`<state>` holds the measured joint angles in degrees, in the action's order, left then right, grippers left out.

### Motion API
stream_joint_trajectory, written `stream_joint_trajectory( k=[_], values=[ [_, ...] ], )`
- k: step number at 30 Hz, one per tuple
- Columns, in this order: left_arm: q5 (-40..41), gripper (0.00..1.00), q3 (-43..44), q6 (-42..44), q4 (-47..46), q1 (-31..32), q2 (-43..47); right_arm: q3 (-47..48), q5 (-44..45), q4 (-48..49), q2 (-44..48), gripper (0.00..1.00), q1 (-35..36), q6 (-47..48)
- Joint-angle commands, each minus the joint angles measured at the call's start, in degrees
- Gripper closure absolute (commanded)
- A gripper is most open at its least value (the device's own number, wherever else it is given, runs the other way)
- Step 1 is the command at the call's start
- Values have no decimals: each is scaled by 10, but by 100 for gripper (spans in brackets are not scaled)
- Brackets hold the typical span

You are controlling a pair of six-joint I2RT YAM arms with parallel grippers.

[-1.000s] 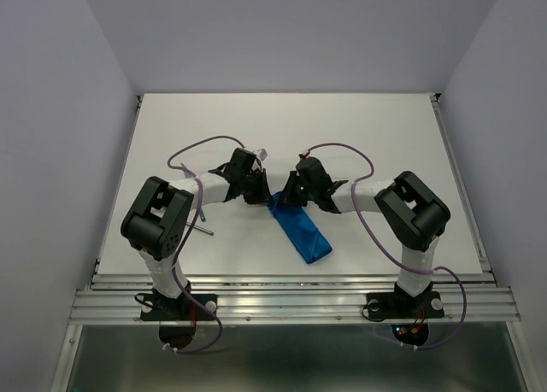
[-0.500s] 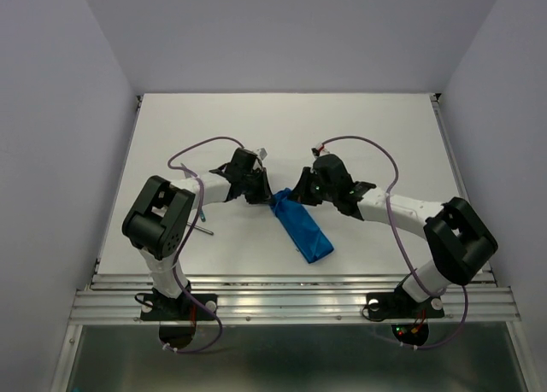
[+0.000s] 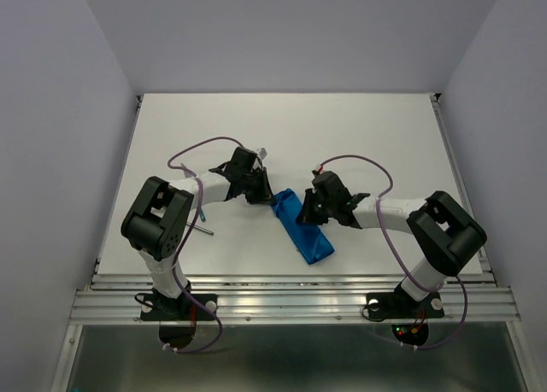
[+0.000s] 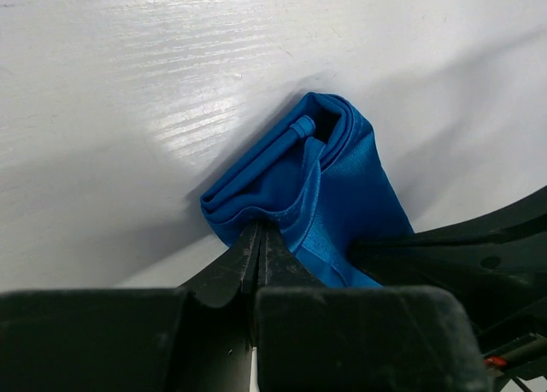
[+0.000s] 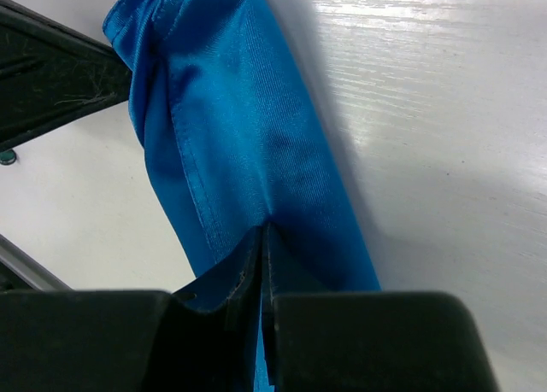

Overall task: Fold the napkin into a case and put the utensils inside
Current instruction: Grasp the top corner of the smaller rectangle folded napkin from the folded napkin.

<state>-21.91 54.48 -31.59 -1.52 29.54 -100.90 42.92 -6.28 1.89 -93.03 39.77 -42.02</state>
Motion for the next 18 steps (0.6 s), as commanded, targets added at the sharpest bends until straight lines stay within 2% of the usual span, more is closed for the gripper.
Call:
stream_joint_trajectory(
  k=[1,18],
  values=[
    [-23,99,20,-5,12,3,50,-12,11,22,-7,93,5,10],
    [-45,99,55,11,-3,4,-38,-2,20,14,-10,92,5,17]
  ],
)
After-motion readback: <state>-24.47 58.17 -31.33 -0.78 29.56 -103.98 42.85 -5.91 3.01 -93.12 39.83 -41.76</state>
